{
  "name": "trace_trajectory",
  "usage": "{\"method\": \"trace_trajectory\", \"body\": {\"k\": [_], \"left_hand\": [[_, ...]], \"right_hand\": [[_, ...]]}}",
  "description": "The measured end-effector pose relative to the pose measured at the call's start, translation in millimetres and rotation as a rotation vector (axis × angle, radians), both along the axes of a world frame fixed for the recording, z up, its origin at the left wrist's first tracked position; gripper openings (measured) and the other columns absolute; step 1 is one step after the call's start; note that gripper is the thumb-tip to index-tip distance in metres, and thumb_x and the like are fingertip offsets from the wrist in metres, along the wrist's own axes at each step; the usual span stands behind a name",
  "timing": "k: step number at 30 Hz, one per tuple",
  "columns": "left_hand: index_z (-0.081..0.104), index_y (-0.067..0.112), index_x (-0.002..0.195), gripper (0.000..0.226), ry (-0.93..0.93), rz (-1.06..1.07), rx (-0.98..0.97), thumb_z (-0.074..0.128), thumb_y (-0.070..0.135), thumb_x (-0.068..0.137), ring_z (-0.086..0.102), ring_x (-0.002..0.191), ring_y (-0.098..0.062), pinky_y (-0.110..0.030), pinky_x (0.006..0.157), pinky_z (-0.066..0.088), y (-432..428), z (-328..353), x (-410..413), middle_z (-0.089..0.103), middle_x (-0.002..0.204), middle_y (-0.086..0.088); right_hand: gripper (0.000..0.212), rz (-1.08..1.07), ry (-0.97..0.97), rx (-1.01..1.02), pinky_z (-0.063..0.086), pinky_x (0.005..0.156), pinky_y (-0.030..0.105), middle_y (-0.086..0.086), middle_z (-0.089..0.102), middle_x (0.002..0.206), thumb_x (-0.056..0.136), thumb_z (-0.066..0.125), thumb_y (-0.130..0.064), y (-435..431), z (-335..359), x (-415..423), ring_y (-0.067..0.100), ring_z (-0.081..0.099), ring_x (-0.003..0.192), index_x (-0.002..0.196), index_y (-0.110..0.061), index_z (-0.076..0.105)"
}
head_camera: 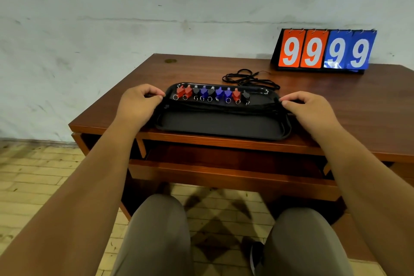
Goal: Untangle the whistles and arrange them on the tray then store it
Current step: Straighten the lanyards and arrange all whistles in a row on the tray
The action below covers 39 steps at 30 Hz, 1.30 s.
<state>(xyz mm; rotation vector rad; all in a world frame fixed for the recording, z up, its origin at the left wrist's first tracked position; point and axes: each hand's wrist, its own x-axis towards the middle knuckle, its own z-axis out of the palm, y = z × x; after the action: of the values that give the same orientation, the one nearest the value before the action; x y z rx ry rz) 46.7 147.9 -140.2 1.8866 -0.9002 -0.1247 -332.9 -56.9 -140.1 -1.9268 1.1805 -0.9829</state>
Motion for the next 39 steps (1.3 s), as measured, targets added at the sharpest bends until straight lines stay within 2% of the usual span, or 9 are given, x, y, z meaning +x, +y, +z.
{"method": "trace_trajectory", "body": {"k": [3,6,11,15,21,27,34,36,39], "left_hand": [[0.082,0.034,0.096,0.017,-0.002,-0.002,0.014,0.068,0.026,0.1,0.068,0.102,-0.008,-0.032,0.09,0.056,0.3,0.3,-0.3,0.076,0.104,0.017],[0.082,0.036,0.101,0.023,-0.011,-0.011,0.024,0.061,0.025,0.103,0.066,0.109,-0.009,-0.031,0.094,0.055,1.4,1.0,-1.5,0.075,0.112,0.018],[0.081,0.037,0.104,0.026,-0.028,-0.004,0.041,0.058,0.025,0.104,0.064,0.109,-0.007,-0.025,0.088,0.049,2.2,4.3,-5.7,0.074,0.117,0.017],[0.08,0.034,0.105,0.027,-0.03,0.012,0.024,0.056,0.023,0.105,0.062,0.101,-0.001,-0.016,0.076,0.044,3.9,6.6,-9.9,0.073,0.114,0.016],[0.077,0.032,0.113,0.022,-0.125,0.004,-0.019,0.059,0.023,0.105,0.061,0.114,-0.011,-0.032,0.095,0.052,5.9,9.8,-17.2,0.066,0.123,0.01],[0.075,0.031,0.112,0.02,-0.153,-0.008,-0.075,0.061,0.02,0.104,0.062,0.115,-0.013,-0.041,0.101,0.056,5.7,18.8,-24.7,0.067,0.121,0.009],[0.074,0.038,0.104,0.023,-0.243,-0.188,-0.017,0.058,0.021,0.105,0.062,0.103,-0.001,-0.021,0.083,0.048,-40.1,54.7,-58.6,0.066,0.115,0.02],[0.074,0.039,0.102,0.023,-0.248,-0.24,-0.005,0.059,0.022,0.105,0.064,0.098,0.001,-0.016,0.077,0.046,-59.0,62.6,-69.8,0.068,0.112,0.021],[0.074,0.041,0.101,0.022,-0.28,-0.315,0.03,0.061,0.023,0.104,0.065,0.095,0.001,-0.015,0.077,0.046,-89.8,69.2,-85.0,0.069,0.109,0.021]], "right_hand": [[0.014,-0.012,-0.009,-0.003,0.056,0.091,0.035,-0.012,0.077,0.107,0.101,0.069,-0.029,-1.2,-1.0,-0.2,0.01,0.071,0.1,0.102,-0.033,0.082],[0.015,-0.032,-0.017,0.011,0.058,0.095,0.039,-0.012,0.078,0.106,0.101,0.067,-0.032,-2.1,-1.9,-0.5,0.013,0.071,0.103,0.1,-0.034,0.082],[0.018,-0.05,-0.064,0.042,0.049,0.079,0.027,-0.01,0.076,0.108,0.104,0.063,-0.03,-1.0,1.0,-0.3,0.01,0.066,0.104,0.102,-0.032,0.081],[0.019,-0.062,-0.091,0.061,0.052,0.088,0.033,-0.01,0.076,0.108,0.105,0.062,-0.031,-2.9,1.0,-1.3,0.013,0.067,0.106,0.101,-0.032,0.081],[0.02,-0.064,-0.087,0.037,0.053,0.094,0.038,-0.009,0.074,0.109,0.106,0.061,-0.032,-2.0,1.7,-1.8,0.015,0.066,0.108,0.1,-0.032,0.08],[0.018,-0.054,-0.056,-0.001,0.046,0.095,0.035,-0.005,0.063,0.123,0.106,0.06,-0.033,-5.6,3.6,-0.9,0.016,0.059,0.114,0.104,-0.032,0.078],[0.021,-0.049,-0.159,0.151,0.05,0.08,0.03,-0.012,0.072,0.116,0.108,0.058,-0.037,-21.5,24.7,2.8,0.012,0.064,0.108,0.112,-0.031,0.078],[0.022,-0.036,-0.161,0.143,0.051,0.082,0.029,-0.012,0.071,0.115,0.108,0.058,-0.036,-28.5,32.2,4.8,0.011,0.064,0.11,0.116,-0.03,0.077],[0.021,-0.012,-0.131,0.108,0.048,0.084,0.026,-0.012,0.071,0.117,0.109,0.057,-0.034,-41.9,40.8,8.1,0.007,0.062,0.109,0.121,-0.028,0.074]]}}
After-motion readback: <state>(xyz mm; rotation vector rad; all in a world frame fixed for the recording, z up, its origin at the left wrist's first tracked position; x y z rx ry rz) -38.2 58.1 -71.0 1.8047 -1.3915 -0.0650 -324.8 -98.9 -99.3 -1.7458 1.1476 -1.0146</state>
